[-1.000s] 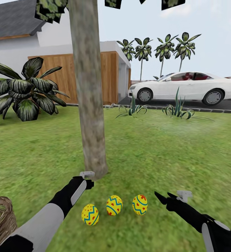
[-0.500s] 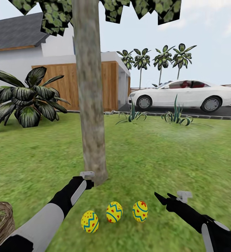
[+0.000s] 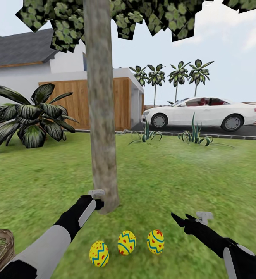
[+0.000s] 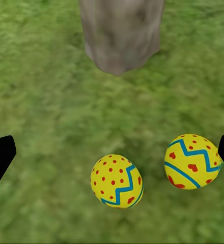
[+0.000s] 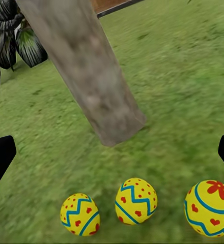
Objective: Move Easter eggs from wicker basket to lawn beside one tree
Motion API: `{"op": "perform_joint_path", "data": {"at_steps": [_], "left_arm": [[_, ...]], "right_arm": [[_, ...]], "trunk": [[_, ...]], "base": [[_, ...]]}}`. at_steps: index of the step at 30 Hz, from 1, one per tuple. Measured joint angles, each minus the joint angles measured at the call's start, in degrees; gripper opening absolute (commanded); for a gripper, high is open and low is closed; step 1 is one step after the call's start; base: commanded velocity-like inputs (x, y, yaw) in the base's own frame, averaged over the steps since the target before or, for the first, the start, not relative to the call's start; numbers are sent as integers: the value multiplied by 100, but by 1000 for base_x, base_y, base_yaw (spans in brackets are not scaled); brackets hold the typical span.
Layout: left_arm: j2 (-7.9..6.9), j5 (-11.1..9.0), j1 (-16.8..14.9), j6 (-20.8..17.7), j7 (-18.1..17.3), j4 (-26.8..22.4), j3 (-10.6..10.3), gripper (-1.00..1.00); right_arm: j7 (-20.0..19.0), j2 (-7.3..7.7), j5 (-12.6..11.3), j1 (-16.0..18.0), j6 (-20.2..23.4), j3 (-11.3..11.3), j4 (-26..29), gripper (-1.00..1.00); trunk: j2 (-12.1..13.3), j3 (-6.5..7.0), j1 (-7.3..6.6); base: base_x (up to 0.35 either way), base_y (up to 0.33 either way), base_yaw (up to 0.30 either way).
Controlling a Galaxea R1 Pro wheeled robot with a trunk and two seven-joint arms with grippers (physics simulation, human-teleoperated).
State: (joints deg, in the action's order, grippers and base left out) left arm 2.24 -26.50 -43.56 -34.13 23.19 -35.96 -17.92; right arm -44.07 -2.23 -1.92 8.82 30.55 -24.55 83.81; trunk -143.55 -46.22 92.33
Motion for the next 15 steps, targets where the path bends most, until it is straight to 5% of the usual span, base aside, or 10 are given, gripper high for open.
{"op": "perform_joint_path", "data": {"at_steps": [15], "left_arm": [[0,18,0,-2,1,0,0,100]], "right_arm": [[0,0,0,-1,0,0,0,100]], "trunk": [[20,333,-39]], "base": [[0,0,0]]}}
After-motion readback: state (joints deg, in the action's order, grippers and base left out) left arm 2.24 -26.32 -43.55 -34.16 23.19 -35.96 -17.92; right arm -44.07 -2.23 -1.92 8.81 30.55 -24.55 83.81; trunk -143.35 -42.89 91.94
